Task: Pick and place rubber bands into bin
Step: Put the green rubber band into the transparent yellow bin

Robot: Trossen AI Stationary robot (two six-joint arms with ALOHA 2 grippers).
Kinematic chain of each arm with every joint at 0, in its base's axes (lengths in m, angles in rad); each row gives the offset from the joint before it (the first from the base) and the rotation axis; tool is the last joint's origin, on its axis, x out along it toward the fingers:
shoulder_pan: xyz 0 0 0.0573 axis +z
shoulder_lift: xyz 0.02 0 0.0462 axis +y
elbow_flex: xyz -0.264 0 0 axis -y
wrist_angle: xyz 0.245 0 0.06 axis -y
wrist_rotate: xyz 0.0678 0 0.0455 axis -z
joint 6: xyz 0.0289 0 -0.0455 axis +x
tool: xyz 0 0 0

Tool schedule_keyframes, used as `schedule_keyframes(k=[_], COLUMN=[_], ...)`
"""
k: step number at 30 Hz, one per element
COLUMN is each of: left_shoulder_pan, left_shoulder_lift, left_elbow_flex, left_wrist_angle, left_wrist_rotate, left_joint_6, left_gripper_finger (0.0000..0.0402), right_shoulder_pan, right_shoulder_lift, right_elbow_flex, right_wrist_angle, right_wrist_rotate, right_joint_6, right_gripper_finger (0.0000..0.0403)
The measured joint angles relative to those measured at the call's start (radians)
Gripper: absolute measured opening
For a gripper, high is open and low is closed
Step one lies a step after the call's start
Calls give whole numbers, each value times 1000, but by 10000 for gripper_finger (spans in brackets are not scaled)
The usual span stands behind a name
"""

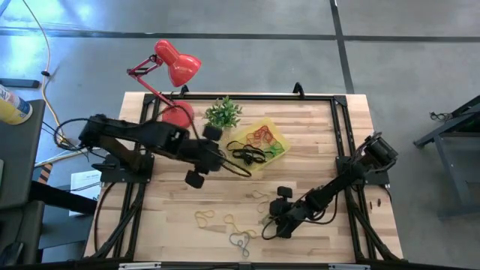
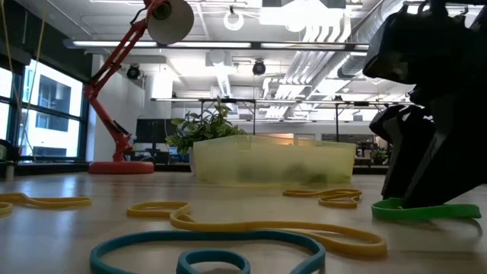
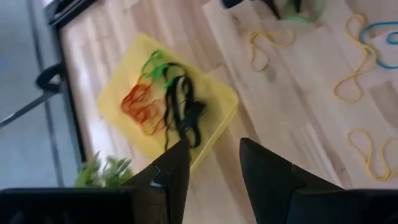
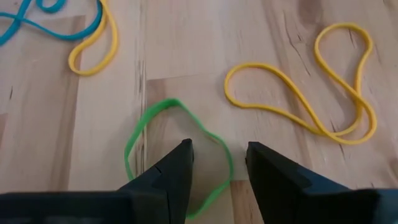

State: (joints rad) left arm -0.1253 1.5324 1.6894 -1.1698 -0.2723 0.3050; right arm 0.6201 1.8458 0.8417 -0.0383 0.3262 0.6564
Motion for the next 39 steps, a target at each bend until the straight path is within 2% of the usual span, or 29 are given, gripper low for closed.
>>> schedule_keyframes(k=[4, 9, 11, 19, 28, 32, 39], left_shoulder_pan=[0, 0, 0, -9, -35, -35, -59], left_shoulder_lift=[-44, -81, -91, -107, -115, -117, -137], left_elbow_flex=[0, 0, 0, 0, 0, -18, -120], left_wrist_angle=[-31, -46, -47, -81, -163, -194, -189], left_wrist_rotate=[-43, -75, -83, -91, -135, -136, -159], left_joint_6=[-32, -54, -60, -82, -118, -145, -199], left_gripper_finger=[129, 129, 129, 129, 129, 129, 129], right_shoulder_pan=[3, 3, 3, 11, 10, 9, -44], right_shoulder_lift=[3, 4, 4, -26, -169, -242, -369], right_elbow_flex=[1, 0, 0, -3, -9, -9, -7], right_wrist_angle=[-26, -30, -30, -42, -152, -199, -259], right_wrist_rotate=[-9, -39, -44, -6, 67, 124, 272], right_joint_6=[21, 38, 46, 133, 151, 144, 84], right_gripper_finger=[117, 31, 9, 5, 2, 1, 1])
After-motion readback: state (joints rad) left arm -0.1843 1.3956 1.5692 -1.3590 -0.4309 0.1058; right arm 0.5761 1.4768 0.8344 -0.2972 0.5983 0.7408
